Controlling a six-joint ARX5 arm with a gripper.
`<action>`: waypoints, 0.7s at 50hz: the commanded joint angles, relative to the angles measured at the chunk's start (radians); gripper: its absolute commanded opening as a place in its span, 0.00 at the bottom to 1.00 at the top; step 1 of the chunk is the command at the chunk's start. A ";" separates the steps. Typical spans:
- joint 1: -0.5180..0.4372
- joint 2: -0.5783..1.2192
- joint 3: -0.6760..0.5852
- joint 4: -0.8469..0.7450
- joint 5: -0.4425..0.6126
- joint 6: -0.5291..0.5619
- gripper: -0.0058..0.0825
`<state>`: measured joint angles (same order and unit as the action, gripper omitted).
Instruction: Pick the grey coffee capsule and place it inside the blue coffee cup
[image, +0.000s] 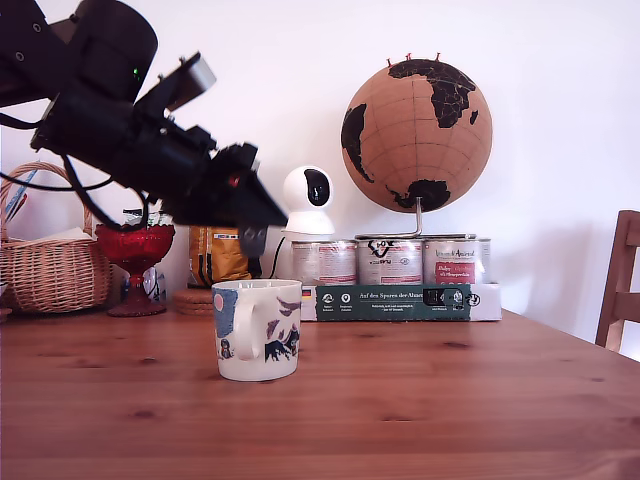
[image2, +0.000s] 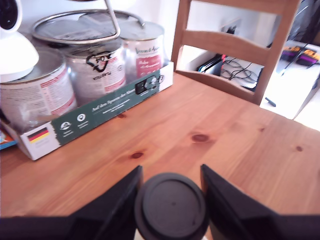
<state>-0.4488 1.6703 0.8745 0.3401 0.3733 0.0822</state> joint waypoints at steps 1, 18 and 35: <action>0.002 0.007 -0.003 -0.013 -0.001 0.005 0.31; 0.001 0.007 -0.003 -0.020 -0.016 0.005 0.51; 0.006 -0.086 0.003 -0.067 -0.039 -0.029 0.05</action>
<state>-0.4488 1.6539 0.8745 0.2707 0.3458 0.0593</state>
